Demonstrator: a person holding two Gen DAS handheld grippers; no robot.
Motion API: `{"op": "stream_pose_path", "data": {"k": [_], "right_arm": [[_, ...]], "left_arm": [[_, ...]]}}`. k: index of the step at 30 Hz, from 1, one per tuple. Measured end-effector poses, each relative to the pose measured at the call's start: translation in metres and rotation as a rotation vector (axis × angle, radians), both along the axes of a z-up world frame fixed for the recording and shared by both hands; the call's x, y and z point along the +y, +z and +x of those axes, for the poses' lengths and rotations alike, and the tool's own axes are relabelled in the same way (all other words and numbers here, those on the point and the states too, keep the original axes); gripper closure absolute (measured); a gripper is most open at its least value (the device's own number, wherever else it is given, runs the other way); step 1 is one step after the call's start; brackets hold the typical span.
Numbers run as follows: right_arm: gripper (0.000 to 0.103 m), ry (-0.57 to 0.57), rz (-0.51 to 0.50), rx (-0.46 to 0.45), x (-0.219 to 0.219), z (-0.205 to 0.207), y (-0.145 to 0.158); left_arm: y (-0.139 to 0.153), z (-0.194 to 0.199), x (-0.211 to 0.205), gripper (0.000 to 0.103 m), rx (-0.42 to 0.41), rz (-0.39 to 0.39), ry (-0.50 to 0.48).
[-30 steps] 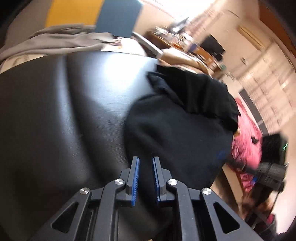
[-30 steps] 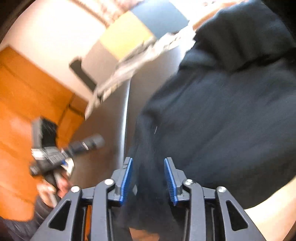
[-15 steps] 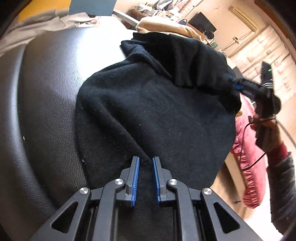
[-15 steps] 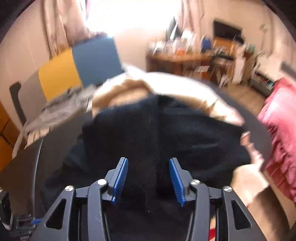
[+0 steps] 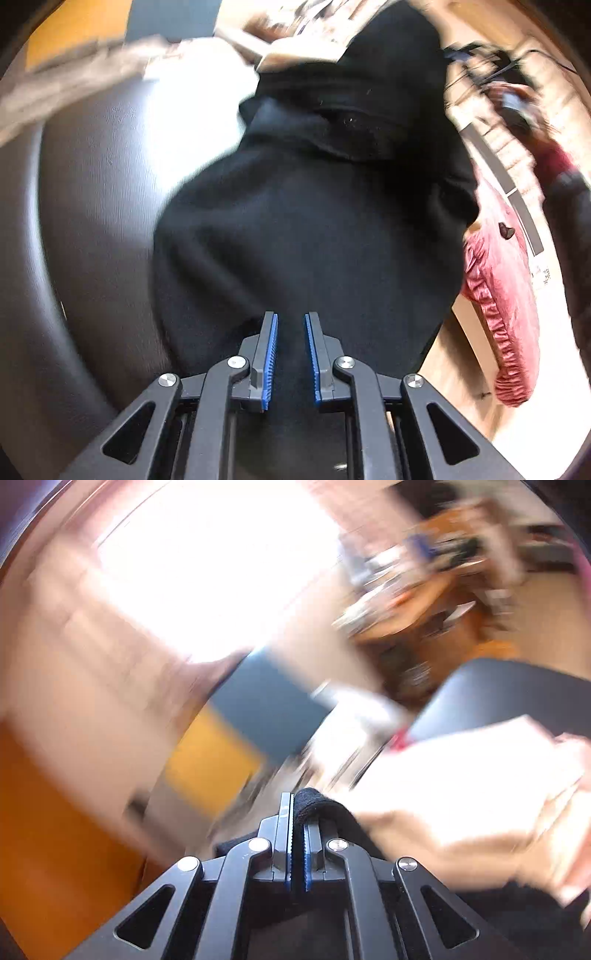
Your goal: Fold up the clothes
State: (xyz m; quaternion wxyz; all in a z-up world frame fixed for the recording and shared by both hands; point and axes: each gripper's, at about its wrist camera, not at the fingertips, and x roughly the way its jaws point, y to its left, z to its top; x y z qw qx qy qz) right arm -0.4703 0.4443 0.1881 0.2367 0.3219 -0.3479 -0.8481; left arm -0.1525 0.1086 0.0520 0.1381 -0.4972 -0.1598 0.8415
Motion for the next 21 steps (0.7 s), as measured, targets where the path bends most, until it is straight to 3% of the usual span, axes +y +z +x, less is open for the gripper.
{"op": "stream_pose_path", "data": {"k": [1, 3, 4, 5, 10, 14, 17, 21], "right_arm": [[0.09, -0.057, -0.016, -0.035, 0.01, -0.014, -0.001], [0.064, -0.106, -0.049, -0.114, 0.028, -0.03, -0.01], [0.042, -0.116, -0.07, -0.143, 0.038, -0.03, -0.013], [0.035, -0.108, -0.075, -0.147, 0.047, -0.025, -0.015], [0.034, -0.018, 0.016, -0.057, 0.084, 0.027, -0.011], [0.034, 0.038, 0.079, -0.008, 0.11, 0.087, -0.026], [0.034, 0.05, 0.106, -0.013, 0.125, 0.138, -0.055], [0.034, 0.023, 0.116, -0.078, 0.14, 0.189, -0.104]], "left_arm": [[0.011, -0.006, 0.007, 0.084, 0.045, -0.024, -0.018], [0.026, -0.021, 0.024, 0.083, 0.107, -0.087, -0.055], [0.031, -0.033, 0.033, 0.082, 0.124, -0.117, -0.079], [0.036, -0.044, 0.042, 0.082, 0.141, -0.144, -0.102], [0.055, -0.098, 0.103, 0.078, 0.246, -0.245, -0.221], [0.07, -0.129, 0.156, 0.075, 0.332, -0.321, -0.308], [0.078, -0.138, 0.201, 0.073, 0.419, -0.41, -0.419], [0.07, -0.148, 0.255, 0.066, 0.451, -0.522, -0.603]]}}
